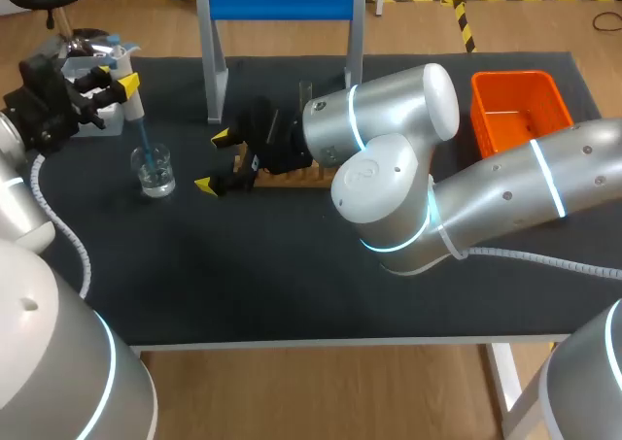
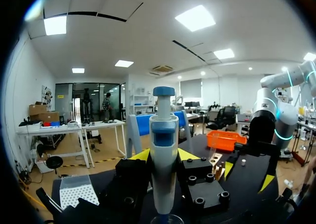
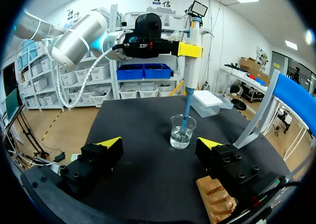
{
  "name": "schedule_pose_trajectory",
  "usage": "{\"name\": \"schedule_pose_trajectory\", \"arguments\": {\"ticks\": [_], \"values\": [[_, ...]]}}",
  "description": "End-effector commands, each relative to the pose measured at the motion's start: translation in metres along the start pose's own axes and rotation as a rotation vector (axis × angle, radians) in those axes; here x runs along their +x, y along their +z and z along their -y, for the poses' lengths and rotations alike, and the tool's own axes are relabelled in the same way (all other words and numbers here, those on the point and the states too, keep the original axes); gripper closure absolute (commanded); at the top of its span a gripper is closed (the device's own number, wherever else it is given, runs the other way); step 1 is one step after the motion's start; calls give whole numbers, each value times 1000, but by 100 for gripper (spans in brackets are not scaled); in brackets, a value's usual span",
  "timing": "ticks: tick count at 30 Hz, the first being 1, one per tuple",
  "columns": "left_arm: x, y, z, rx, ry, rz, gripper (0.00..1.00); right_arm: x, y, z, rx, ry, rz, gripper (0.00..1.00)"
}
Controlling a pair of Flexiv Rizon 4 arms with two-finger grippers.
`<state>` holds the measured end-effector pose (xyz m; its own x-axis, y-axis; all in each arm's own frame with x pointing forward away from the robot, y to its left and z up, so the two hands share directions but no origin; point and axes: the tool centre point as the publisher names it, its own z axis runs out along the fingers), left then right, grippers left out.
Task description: Invert the test tube, pick up the pipette, mount the tip to pipette, aspirate from beaker and dispense into the tube, eject the tip, return the pipette, and cap with the stopper.
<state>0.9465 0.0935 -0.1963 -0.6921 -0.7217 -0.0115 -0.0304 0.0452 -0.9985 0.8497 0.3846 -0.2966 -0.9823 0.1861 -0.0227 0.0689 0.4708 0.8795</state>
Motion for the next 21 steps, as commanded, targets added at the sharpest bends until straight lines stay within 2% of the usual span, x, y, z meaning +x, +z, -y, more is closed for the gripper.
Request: {"name": "schedule_pose_trajectory", "arguments": {"ticks": [1,14,21], "values": [[1,0,1,-4,-1,2,100,0,0,-1,3,1,-2,0],[1,0,1,-4,-1,2,100,0,-1,-1,3,1,-4,0],[1,0,1,-4,-1,2,100,0,-11,-11,8,-18,-12,0]]}}
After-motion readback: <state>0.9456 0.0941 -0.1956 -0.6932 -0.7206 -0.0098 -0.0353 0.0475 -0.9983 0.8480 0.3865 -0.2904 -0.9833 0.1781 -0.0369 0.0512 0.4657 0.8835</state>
